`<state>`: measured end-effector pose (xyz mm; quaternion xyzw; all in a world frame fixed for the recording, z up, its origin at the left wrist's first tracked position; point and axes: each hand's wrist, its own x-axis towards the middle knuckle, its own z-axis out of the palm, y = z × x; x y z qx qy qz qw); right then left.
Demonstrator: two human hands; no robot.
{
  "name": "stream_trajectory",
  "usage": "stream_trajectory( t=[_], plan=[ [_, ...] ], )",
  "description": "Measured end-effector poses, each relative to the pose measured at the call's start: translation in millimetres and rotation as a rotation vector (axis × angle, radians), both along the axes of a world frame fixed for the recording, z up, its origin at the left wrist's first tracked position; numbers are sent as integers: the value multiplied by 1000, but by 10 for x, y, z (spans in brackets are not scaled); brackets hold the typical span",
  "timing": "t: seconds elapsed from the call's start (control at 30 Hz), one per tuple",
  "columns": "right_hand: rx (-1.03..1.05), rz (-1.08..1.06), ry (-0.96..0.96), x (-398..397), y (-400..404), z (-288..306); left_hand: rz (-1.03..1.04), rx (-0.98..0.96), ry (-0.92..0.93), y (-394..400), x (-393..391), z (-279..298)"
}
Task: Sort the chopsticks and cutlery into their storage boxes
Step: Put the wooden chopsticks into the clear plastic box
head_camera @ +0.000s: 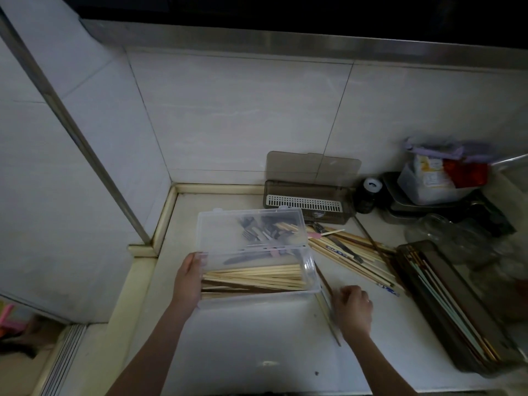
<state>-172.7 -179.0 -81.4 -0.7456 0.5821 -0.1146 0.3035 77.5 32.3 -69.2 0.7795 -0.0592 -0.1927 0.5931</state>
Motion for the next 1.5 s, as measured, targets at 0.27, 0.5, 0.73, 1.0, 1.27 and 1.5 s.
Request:
stream_trajectory(
  t=[0.27, 0.5, 0.73, 1.0, 1.27, 1.5],
  plan=[
    [12, 20, 195, 94, 26, 29, 17, 1, 4, 1, 32, -65],
    [0, -11, -358, 138, 108, 441, 8, -20, -16, 1, 18, -40],
    [-81, 244, -823, 743, 447, 1089, 6, -27, 1, 11, 25, -73],
    [-70, 649, -275, 984, 559, 973, -5, -20, 9, 14, 24, -65],
    [-19, 652, 86, 871, 423, 517, 20, -46, 43, -3, 22, -61],
    [-253, 142, -429, 478, 230, 527, 21, 9, 33, 8, 57, -117]
  ],
)
